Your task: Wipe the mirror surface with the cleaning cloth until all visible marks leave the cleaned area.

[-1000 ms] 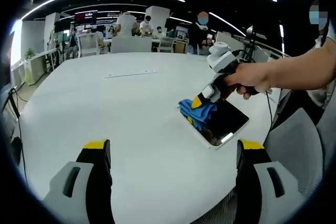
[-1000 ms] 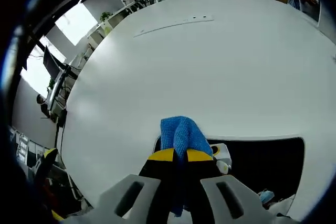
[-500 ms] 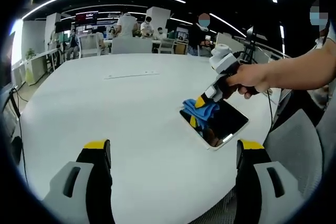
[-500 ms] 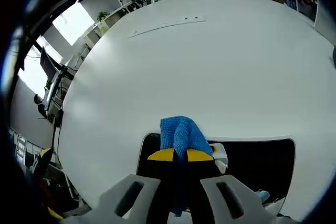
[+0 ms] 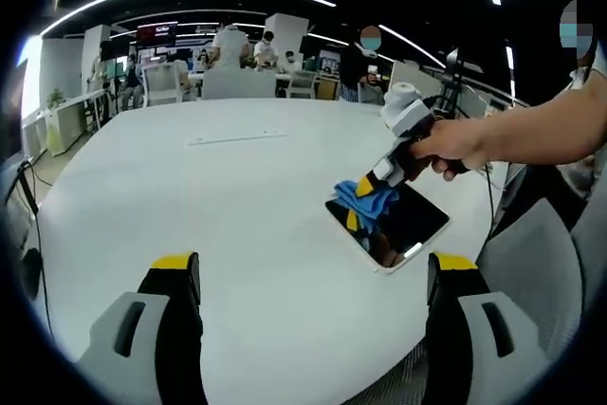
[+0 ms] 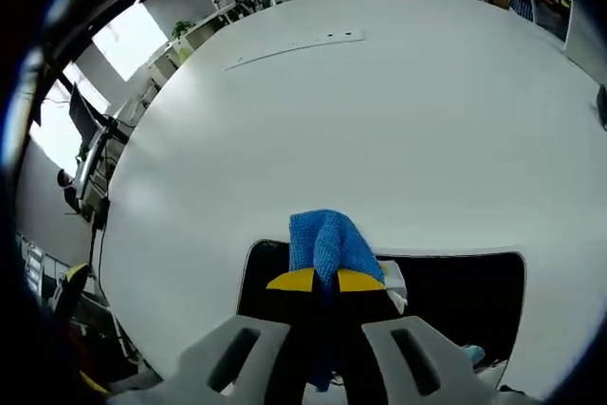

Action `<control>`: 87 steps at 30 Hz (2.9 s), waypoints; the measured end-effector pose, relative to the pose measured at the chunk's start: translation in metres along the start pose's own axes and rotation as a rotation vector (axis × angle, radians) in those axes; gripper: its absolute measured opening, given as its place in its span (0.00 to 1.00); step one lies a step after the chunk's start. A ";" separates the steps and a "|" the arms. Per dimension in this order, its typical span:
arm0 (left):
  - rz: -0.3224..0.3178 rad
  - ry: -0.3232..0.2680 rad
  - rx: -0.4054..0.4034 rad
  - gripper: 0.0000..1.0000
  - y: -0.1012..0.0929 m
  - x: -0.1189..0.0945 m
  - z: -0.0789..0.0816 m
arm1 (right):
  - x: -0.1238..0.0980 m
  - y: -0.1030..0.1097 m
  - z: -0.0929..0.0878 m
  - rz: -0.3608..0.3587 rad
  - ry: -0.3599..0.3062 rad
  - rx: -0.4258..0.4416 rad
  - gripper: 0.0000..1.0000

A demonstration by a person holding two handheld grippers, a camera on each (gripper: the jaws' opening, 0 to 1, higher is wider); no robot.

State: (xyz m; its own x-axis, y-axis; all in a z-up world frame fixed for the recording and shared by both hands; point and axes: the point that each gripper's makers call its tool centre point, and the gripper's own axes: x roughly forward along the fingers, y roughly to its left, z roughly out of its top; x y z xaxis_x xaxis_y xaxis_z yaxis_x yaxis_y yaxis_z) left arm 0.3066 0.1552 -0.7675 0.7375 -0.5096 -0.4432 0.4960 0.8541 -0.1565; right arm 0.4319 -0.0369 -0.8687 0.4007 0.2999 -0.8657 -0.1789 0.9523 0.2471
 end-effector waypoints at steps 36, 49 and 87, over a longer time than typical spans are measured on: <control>0.046 -0.022 -0.010 0.99 0.006 -0.003 0.014 | -0.021 0.018 -0.049 0.042 0.010 0.029 0.00; 0.049 -0.025 -0.006 0.99 0.001 -0.003 0.011 | -0.030 0.022 -0.067 0.053 0.011 0.029 0.00; 0.055 -0.053 0.017 0.99 -0.006 -0.004 0.014 | -0.045 0.034 -0.103 0.097 0.035 0.040 0.00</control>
State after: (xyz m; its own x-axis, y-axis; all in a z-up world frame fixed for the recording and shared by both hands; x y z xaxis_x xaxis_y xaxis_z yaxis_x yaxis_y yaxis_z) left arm 0.3067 0.1504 -0.7525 0.7868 -0.4674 -0.4031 0.4618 0.8791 -0.1179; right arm 0.3154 -0.0234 -0.8659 0.3511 0.3889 -0.8517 -0.1790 0.9208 0.3466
